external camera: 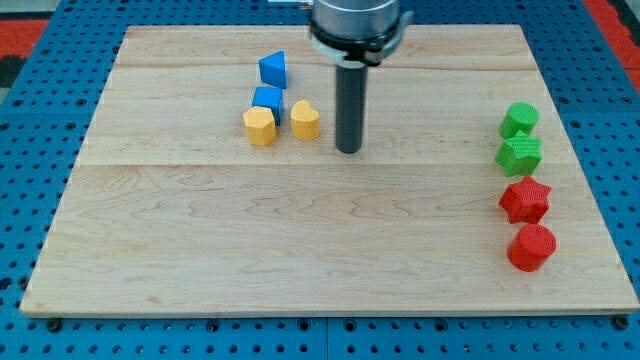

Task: Move the green circle to the center

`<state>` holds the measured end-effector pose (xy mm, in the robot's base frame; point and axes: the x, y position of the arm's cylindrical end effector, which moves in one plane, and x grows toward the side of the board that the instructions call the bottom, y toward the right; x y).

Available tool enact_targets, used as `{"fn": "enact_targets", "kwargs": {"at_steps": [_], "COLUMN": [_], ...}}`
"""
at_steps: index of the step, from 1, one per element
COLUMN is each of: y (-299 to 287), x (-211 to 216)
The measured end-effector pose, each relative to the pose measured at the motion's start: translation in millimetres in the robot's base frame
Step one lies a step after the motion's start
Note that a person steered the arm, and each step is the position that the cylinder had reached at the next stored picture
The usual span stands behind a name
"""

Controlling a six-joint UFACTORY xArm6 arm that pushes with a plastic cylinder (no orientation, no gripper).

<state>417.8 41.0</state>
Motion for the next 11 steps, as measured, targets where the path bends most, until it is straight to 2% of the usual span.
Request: {"fn": "enact_targets", "kwargs": {"at_steps": [2, 3, 4, 5, 6, 7, 8, 9, 10, 11], "y": [15.0, 35.4, 84.9, 197.0, 295.2, 303.3, 302.9, 265.5, 238.3, 142.1], "x": [0.1, -36.6, -84.5, -125.4, -139.3, -123.8, -27.5, -1.0, -30.5, -39.6]}}
